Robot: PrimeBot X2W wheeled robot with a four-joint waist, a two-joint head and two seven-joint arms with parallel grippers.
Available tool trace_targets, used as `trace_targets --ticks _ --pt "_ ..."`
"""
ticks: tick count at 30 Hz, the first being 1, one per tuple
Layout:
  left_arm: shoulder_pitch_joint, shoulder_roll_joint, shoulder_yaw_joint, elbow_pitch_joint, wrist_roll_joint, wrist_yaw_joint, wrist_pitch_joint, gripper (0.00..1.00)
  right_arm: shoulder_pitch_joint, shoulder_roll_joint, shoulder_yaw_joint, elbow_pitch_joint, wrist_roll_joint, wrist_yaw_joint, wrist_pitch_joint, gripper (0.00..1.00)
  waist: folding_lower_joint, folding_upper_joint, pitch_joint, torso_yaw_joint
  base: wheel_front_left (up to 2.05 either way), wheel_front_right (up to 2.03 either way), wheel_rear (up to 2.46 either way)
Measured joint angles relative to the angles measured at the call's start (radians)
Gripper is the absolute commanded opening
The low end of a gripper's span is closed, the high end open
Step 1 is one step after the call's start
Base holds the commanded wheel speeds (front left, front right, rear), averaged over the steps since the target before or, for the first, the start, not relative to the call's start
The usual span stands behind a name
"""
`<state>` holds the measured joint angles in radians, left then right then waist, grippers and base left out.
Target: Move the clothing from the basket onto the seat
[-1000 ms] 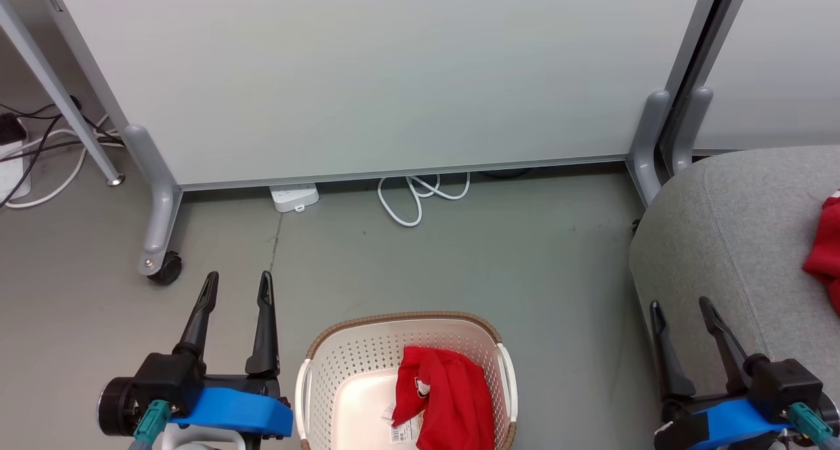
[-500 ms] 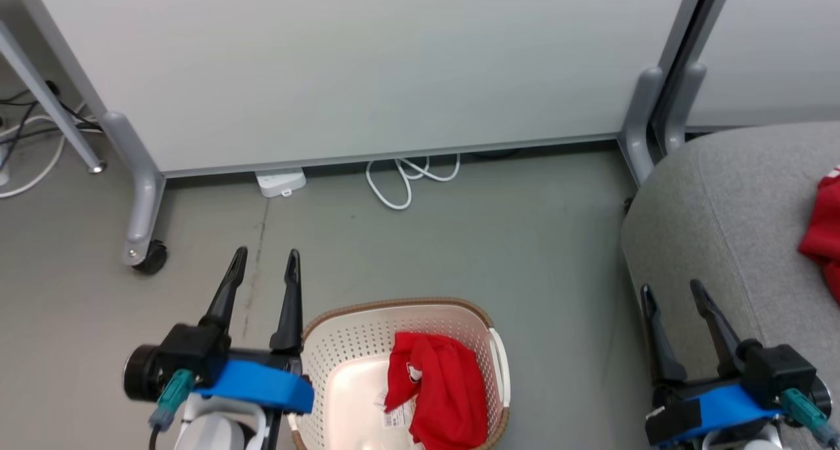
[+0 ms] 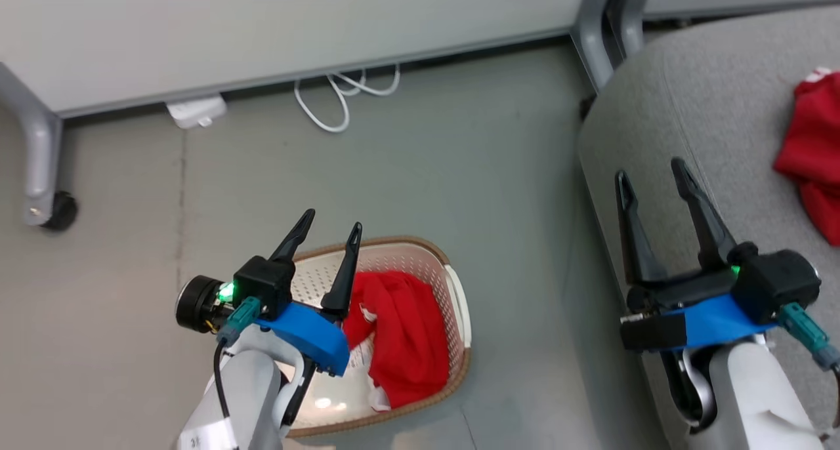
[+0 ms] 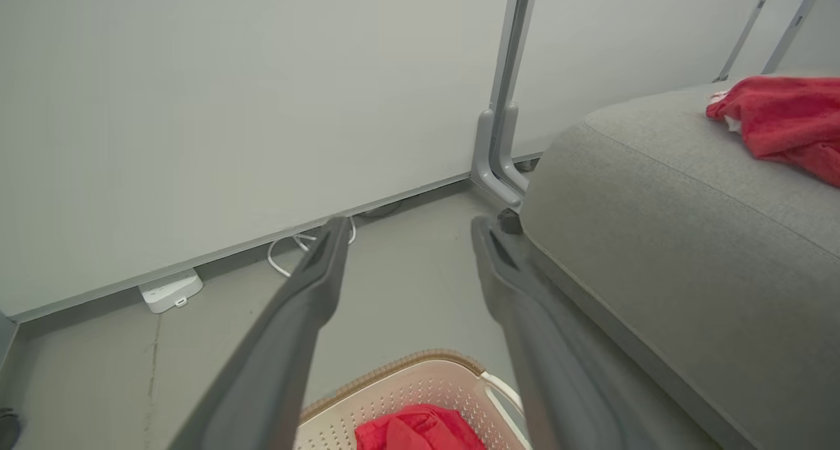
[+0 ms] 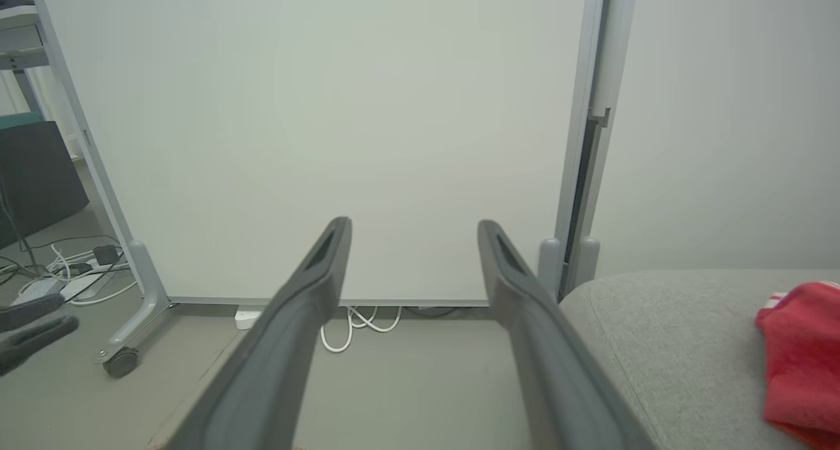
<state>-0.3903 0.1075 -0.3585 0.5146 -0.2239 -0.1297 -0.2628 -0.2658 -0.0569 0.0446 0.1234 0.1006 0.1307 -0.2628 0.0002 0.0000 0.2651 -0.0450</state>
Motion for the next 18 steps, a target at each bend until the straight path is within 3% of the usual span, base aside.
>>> trace_targets --ticks 9,18 --pt "-0.158 0.064 -0.177 0.236 -0.085 0.0 0.0 1.0 -0.105 0.002 0.03 -0.04 0.0 0.0 0.0 1.0 0.0001 0.0 0.165 -0.077 0.0 0.0 0.0" --pt "-0.296 0.092 -0.34 0.458 -0.202 0.0 0.0 1.0 -0.176 0.005 0.05 -0.061 0.007 0.0 0.0 1.0 0.0001 0.0 0.325 -0.125 0.0 0.0 0.0"
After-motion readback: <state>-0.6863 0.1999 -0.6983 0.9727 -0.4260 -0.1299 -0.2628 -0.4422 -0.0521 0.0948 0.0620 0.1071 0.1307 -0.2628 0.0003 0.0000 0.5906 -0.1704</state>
